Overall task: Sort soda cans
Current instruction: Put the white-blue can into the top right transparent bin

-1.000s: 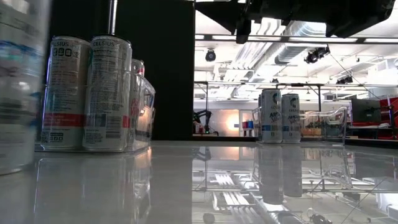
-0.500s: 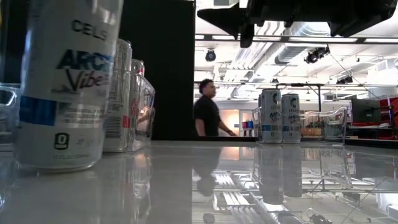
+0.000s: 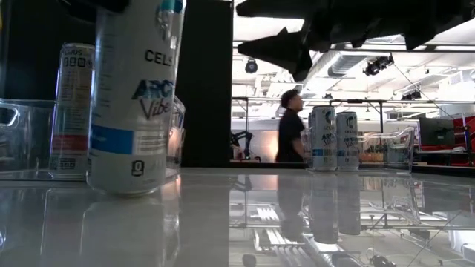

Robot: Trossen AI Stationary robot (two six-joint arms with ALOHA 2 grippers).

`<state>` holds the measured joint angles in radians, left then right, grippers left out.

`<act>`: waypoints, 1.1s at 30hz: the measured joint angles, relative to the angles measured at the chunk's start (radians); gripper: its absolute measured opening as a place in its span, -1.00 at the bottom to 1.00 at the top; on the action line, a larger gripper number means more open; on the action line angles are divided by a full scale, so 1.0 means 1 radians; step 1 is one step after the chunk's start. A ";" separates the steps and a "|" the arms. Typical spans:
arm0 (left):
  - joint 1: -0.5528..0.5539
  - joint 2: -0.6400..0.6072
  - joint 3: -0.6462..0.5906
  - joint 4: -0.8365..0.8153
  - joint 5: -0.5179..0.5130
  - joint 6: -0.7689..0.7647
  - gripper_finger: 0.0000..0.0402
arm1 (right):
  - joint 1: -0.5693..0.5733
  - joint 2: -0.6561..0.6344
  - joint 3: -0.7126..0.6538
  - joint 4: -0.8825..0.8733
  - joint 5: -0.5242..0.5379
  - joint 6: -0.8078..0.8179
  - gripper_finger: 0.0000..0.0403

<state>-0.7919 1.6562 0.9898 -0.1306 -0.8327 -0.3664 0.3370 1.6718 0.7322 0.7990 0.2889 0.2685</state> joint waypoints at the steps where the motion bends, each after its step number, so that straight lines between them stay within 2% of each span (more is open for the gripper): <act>1: 0.004 0.000 -0.008 0.015 -0.004 -0.011 0.33 | 0.006 0.000 0.000 -0.001 0.000 -0.005 0.39; 5: 0.022 0.000 -0.067 0.173 0.000 -0.018 0.33 | 0.035 0.000 0.000 -0.003 -0.013 -0.022 0.39; 8: 0.053 -0.001 -0.127 0.342 0.078 0.024 0.33 | 0.076 -0.002 0.000 -0.020 0.005 -0.103 0.39; 11: 0.098 -0.001 -0.168 0.465 0.146 0.072 0.33 | 0.128 -0.046 0.000 -0.098 0.106 -0.140 0.39; 14: 0.156 0.000 -0.176 0.534 0.232 0.123 0.33 | 0.172 -0.120 0.000 -0.249 0.201 -0.104 0.39; 17: 0.211 0.000 -0.167 0.571 0.294 0.156 0.33 | 0.211 -0.184 0.000 -0.387 0.241 -0.026 0.39; 21: 0.265 0.002 -0.167 0.584 0.344 0.161 0.32 | 0.246 -0.205 0.000 -0.444 0.293 0.063 0.39; 27: 0.292 0.002 -0.167 0.589 0.362 0.159 0.33 | 0.259 -0.125 0.000 -0.407 0.321 0.111 0.39; 33: 0.285 0.008 -0.167 0.578 0.400 0.159 0.33 | 0.257 -0.032 0.000 -0.281 0.347 0.117 0.39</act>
<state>-0.5064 1.6638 0.8230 0.4477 -0.4331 -0.2073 0.5935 1.6395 0.7326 0.5181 0.6361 0.3858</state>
